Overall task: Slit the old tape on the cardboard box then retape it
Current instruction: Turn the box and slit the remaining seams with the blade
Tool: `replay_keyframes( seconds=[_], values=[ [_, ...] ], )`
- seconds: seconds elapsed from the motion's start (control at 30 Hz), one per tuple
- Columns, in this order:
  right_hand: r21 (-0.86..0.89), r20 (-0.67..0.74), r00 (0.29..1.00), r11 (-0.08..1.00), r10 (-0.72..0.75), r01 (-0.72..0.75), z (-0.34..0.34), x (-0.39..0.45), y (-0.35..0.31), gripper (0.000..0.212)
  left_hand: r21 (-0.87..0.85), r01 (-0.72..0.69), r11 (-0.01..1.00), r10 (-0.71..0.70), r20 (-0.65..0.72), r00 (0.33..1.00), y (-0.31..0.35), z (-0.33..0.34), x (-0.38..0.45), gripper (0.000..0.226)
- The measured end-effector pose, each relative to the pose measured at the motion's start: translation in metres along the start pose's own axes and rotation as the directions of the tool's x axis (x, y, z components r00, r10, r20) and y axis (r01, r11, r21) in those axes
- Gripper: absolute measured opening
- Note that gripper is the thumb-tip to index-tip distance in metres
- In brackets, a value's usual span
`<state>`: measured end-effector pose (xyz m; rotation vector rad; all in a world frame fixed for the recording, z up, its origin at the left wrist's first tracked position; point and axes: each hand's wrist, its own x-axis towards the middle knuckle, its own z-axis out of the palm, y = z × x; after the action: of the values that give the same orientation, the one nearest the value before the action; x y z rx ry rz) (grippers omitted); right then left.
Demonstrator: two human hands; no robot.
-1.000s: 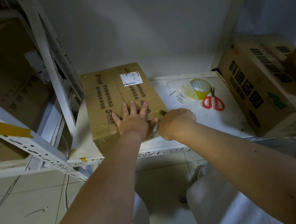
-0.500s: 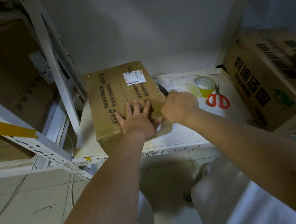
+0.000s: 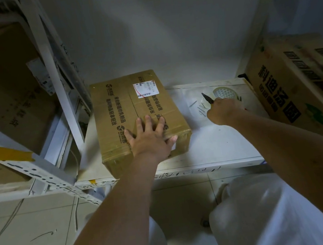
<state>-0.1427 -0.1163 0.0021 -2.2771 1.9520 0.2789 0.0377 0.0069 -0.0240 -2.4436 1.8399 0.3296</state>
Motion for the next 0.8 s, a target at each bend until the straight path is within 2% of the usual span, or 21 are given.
replay_keyframes(
  seconds=[0.2,0.37,0.47,0.57,0.63,0.7,0.77,0.8],
  values=[
    [0.046,0.077,0.992,0.994,0.097,-0.101,0.008,0.009,0.010,0.044,-0.006,-0.001,1.000,0.001,-0.004,1.000,0.000,0.000,-0.001,0.074],
    [0.077,0.029,0.995,0.992,0.099,-0.101,0.014,0.009,0.017,0.049,0.005,0.006,1.000,-0.006,0.018,1.000,0.001,-0.002,0.000,0.074],
    [0.092,-0.037,0.999,0.995,0.035,-0.032,0.008,0.001,0.012,0.052,0.002,0.012,1.000,-0.012,0.055,0.998,0.001,-0.003,0.000,0.075],
    [0.120,-0.129,0.989,0.989,-0.068,0.084,0.000,-0.011,-0.004,0.042,-0.034,-0.043,0.999,0.045,0.082,0.996,-0.007,-0.009,-0.005,0.073],
    [0.125,-0.155,0.977,0.978,-0.145,0.165,-0.005,-0.022,-0.016,0.038,-0.111,-0.072,0.991,0.076,0.034,0.997,-0.019,-0.015,-0.011,0.067],
    [0.122,-0.147,0.967,0.967,-0.207,0.225,-0.007,-0.034,-0.029,0.036,-0.178,-0.004,0.984,-0.011,-0.085,0.996,-0.038,-0.019,-0.019,0.058],
    [0.121,-0.131,0.960,0.957,-0.247,0.262,-0.006,-0.044,-0.041,0.036,-0.279,0.191,0.941,-0.244,-0.173,0.954,-0.061,-0.020,-0.025,0.050],
    [0.122,-0.122,0.957,0.953,-0.264,0.278,-0.005,-0.050,-0.046,0.035,-0.360,0.301,0.883,-0.371,-0.143,0.918,-0.074,-0.021,-0.029,0.047]
  ],
)
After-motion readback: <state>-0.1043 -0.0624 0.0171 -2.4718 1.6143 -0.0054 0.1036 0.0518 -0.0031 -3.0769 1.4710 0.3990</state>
